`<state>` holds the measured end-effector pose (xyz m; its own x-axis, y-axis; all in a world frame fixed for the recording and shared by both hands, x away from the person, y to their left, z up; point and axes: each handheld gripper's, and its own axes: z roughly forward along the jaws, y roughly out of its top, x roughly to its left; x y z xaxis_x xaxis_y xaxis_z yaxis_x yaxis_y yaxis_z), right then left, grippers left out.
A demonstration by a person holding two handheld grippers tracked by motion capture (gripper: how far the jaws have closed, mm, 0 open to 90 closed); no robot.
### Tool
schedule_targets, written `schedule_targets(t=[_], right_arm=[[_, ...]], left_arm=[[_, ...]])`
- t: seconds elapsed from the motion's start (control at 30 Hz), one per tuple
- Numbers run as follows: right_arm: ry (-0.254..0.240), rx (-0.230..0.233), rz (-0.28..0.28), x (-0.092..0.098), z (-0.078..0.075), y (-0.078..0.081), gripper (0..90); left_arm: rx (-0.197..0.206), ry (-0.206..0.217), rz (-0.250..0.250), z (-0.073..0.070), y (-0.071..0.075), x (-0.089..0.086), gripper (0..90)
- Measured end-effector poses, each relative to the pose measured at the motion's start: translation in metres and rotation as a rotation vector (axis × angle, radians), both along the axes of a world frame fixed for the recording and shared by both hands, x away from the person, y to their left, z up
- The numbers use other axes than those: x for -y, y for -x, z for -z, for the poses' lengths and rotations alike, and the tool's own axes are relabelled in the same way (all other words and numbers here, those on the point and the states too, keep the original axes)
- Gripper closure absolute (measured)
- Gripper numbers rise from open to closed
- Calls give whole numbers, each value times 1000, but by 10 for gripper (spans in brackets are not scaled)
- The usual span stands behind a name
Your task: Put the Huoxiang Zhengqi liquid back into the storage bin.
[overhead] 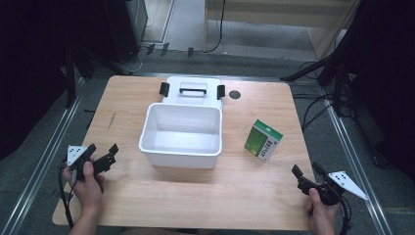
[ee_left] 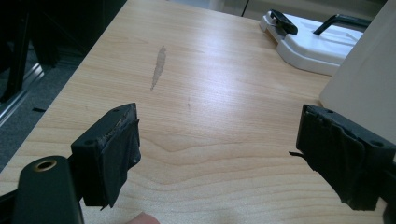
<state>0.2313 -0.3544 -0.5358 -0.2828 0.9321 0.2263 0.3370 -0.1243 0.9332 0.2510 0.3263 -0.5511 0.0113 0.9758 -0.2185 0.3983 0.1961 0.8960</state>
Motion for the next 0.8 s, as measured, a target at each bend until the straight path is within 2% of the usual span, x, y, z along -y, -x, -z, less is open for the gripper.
schedule_targets(t=[0.07, 0.27, 0.4, 0.53, 0.63, 0.67, 0.73, 0.8], right_arm=[[-9, -1, -9, 2, 0, 0, 135], [-22, 9, 9, 8, -7, 0, 144], [63, 4, 5, 4, -17, 1, 148], [124, 2, -12, -1, -26, 2, 148], [175, -14, -36, -6, -34, 0, 148], [175, -14, -36, -6, -34, 0, 148], [201, -38, -63, -11, -42, -3, 150], [207, -58, -70, -14, -48, -6, 152]], left_arm=[[-3, 2, 1, 0, 0, 0, 147], [-3, 23, 1, 0, 0, -2, 146], [-1, 26, 0, 0, 0, -3, 146], [-1, 26, 5, 0, 0, -3, 147], [21, -18, -17, 0, -1, 1, 145], [21, -18, -17, 0, -1, 1, 145], [29, -75, -32, -1, 0, 7, 145], [29, -77, -31, -1, 0, 8, 145]])
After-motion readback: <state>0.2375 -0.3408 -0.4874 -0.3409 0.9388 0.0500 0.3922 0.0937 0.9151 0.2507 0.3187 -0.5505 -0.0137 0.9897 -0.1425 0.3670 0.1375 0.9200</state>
